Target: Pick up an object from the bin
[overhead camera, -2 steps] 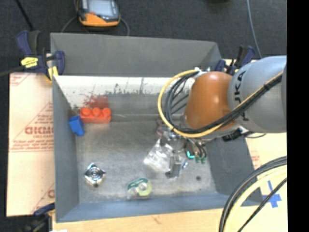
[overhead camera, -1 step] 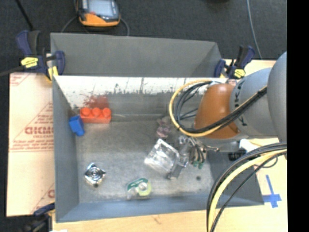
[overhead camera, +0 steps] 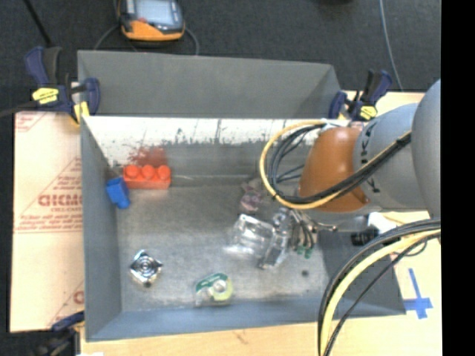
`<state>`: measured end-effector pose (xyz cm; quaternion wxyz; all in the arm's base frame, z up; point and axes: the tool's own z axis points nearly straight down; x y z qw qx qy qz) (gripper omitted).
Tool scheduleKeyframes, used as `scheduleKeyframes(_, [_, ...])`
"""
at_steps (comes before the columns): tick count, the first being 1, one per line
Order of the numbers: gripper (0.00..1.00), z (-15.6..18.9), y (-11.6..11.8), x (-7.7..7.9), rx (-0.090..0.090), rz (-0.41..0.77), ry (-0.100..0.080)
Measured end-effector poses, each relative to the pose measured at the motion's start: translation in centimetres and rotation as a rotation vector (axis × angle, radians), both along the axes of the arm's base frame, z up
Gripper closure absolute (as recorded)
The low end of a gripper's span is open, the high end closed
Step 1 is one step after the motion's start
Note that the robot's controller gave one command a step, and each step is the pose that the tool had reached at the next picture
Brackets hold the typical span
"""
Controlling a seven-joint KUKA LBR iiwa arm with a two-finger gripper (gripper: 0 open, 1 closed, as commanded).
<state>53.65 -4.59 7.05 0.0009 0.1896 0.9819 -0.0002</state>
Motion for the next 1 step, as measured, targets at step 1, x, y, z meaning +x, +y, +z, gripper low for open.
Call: scheduleKeyframes(1, [1.00,13.93,0.21,-3.95,0.000,0.021,-0.004])
